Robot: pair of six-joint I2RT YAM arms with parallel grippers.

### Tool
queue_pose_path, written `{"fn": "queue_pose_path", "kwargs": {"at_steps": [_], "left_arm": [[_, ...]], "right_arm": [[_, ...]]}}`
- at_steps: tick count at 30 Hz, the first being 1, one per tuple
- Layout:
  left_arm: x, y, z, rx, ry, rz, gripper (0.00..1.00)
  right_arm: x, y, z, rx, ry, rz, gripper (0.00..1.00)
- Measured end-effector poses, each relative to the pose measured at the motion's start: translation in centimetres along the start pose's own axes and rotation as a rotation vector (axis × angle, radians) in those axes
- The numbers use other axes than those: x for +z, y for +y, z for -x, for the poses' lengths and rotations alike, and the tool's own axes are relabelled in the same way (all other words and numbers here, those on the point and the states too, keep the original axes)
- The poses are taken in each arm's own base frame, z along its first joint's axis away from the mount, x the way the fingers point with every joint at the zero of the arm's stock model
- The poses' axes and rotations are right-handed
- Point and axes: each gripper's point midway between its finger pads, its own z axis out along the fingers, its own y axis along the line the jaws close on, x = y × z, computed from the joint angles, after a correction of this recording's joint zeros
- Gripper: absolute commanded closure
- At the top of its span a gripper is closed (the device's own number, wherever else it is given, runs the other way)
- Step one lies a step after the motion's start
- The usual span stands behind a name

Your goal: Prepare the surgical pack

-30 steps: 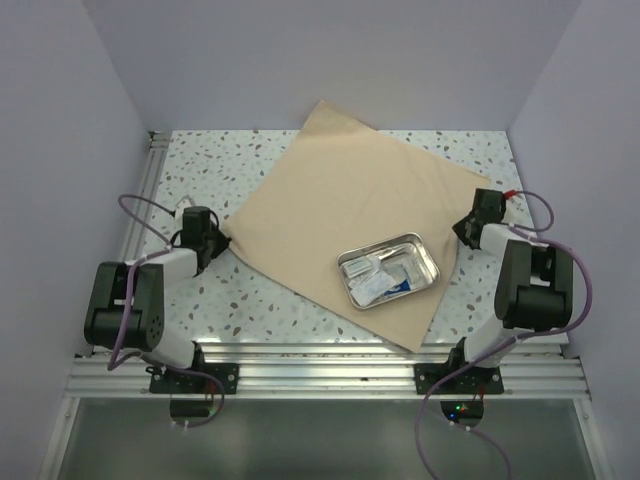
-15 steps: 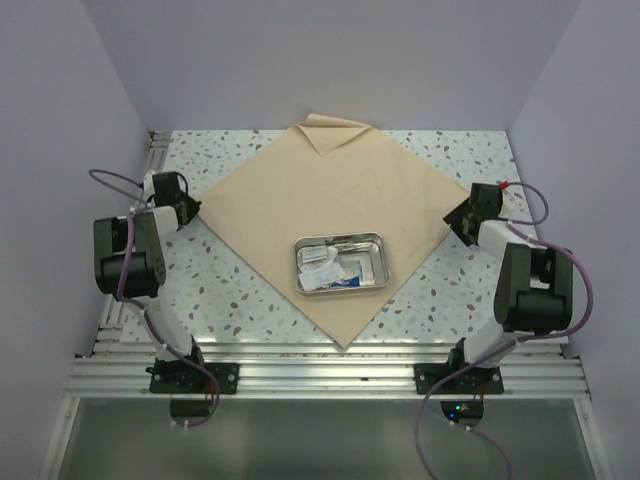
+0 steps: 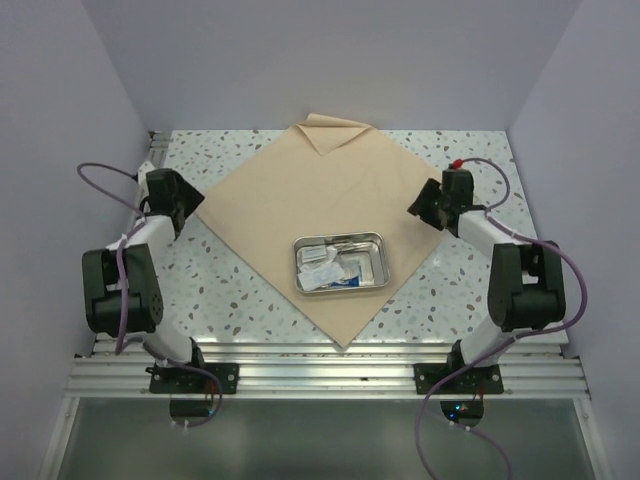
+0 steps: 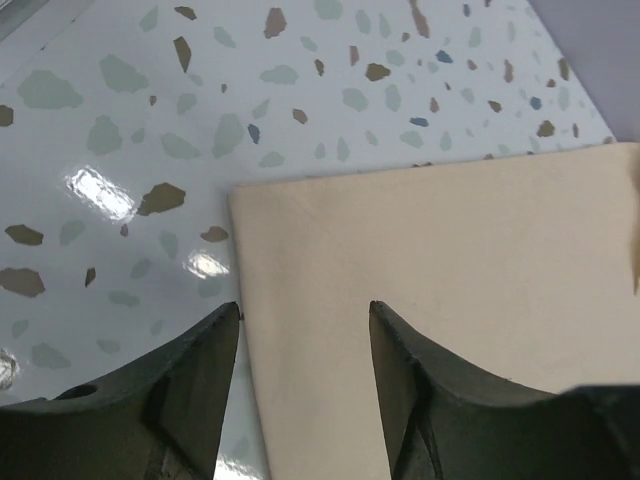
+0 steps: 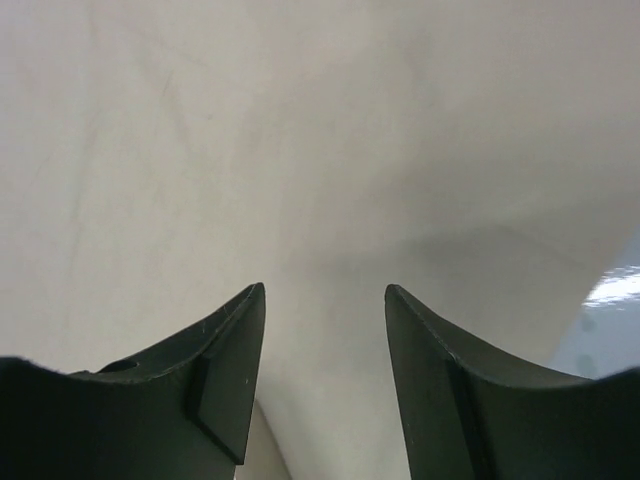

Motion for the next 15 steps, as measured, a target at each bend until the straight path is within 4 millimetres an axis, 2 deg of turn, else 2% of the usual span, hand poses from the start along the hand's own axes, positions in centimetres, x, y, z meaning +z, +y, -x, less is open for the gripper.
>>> {"fn": "queue_pose_path", "kwargs": {"at_steps": [2, 4, 7, 8, 11, 15], "left_arm": [[-2.4, -1.4, 0.0, 0.023, -0.025, -0.048, 0.41], [-4.8, -3.1, -0.9, 0.053, -0.039, -0.105, 0.41], [-8.8, -5.7, -4.3, 0.122, -0.028, -0.243, 0.37], [-9.9, -6.2, -5.6, 0.137, -0.016, -0.294, 0.32], [-11.4, -5.1, -9.1, 0.166, 0.045, -0.349, 0.31], [-11.5, -3.2, -11.4, 0.201, 0.104, -0.334, 0.31]], "right_arm": [[-0.3, 2.1, -1.0, -0.058, 0.031, 0.06, 0.46], [-0.8, 4.1, -2.5, -0.122, 0.068, 0.121, 0.46], [-2.0, 5.8, -4.4, -0.205, 0.11, 0.181, 0.45], [-2.5, 6.2, -5.1, -0.233, 0.12, 0.197, 0.45], [-4.1, 7.5, -7.2, -0.309, 0.159, 0.251, 0.46], [-5.2, 7.9, -10.0, -0.384, 0.215, 0.282, 0.48]]}}
